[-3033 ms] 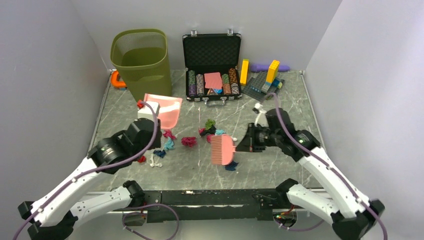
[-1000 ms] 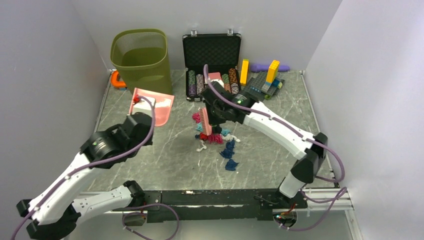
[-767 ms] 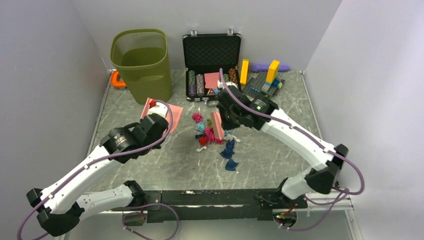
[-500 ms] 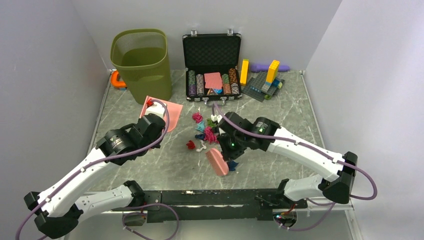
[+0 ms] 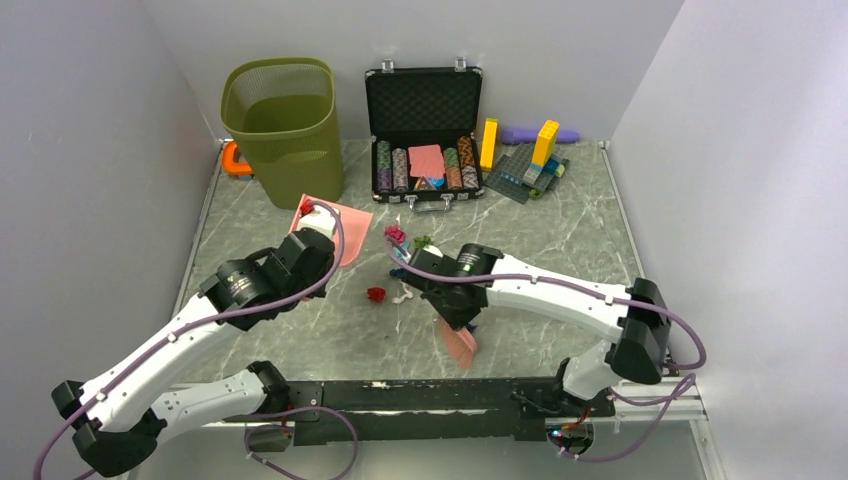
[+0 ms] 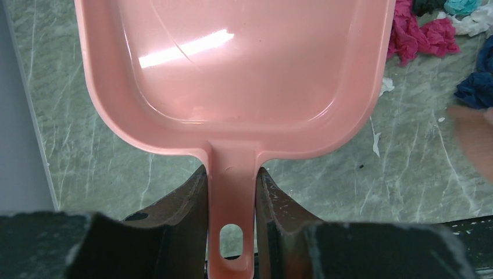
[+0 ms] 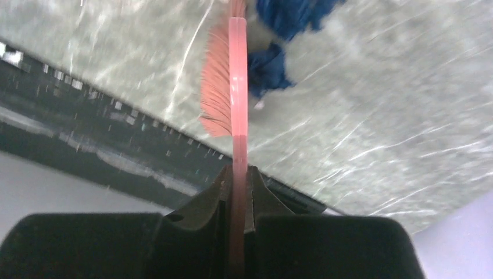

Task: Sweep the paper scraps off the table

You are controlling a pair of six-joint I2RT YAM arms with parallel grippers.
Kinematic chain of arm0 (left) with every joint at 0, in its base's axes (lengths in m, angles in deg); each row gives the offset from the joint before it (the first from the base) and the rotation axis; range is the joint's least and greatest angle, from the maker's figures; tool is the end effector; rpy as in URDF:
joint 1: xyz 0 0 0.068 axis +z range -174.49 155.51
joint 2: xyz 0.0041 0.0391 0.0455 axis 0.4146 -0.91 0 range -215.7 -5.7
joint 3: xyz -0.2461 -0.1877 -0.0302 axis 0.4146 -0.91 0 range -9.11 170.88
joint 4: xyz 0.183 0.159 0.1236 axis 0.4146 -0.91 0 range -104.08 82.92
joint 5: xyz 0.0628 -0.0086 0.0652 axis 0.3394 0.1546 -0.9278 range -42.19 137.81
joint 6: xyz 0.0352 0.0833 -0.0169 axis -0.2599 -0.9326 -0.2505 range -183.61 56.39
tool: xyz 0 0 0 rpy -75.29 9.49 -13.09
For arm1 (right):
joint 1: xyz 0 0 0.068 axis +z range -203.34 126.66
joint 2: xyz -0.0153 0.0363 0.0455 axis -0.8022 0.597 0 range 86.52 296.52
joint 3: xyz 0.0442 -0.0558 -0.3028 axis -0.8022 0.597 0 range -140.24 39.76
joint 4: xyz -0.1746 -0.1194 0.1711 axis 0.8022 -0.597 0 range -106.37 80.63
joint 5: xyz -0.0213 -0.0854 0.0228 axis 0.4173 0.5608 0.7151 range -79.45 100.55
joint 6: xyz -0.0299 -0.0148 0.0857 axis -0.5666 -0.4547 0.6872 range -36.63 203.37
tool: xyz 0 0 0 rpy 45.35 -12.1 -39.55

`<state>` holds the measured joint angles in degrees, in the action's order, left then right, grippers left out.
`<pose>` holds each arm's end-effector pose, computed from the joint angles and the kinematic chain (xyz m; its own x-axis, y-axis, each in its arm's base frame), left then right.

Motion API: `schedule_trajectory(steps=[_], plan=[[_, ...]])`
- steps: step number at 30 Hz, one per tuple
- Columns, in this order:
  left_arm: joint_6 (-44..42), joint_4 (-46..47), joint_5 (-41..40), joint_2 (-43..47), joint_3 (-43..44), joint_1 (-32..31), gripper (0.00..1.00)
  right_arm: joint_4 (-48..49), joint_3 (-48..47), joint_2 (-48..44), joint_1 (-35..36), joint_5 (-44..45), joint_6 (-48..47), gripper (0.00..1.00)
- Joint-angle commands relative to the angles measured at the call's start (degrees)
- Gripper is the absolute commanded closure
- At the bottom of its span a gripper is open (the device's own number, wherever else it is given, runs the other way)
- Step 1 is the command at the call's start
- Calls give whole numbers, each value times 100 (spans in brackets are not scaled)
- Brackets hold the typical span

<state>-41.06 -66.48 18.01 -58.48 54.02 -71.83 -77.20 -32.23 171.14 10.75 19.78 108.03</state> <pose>0.1477 -0.0996 0.3501 -0.6327 0.1955 -0.7494 0.1891 0.9773 0.0953 0.1344 0.2465 0.2647 -0.7571 -0.6163 -0.2166 -0.6166 0.7837 -0.0747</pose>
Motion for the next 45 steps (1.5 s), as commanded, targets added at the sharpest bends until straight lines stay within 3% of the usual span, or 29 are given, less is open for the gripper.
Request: schedule_trajectory(steps=[1,5,7,19,23,27,36,40,45], plan=[[21,128,-179,73,15,22,100,74,-715,445,-48,2236,-378,100],[110,-4,-479,169,57,26,100,-322,-1767,1164,-127,3174,-568,100],[150,-88,-633,227,77,38,100,-434,-2205,1341,-124,3186,-669,100],[312,-420,-1296,652,171,101,100,604,-2663,363,-126,579,-1001,100],[472,-526,-1627,792,251,115,100,1489,-2585,507,-130,-528,-884,100],[490,-528,-1737,914,259,114,100,2158,-2723,1287,-123,-1272,-593,100],[567,-726,-1682,829,111,113,100,1701,-2908,2663,-611,-1097,142,100],[254,-395,-1067,674,-132,110,100,985,-2763,2476,-988,53,292,100],[97,-135,-577,292,-356,113,100,609,-2597,1829,-1401,272,76,100]])
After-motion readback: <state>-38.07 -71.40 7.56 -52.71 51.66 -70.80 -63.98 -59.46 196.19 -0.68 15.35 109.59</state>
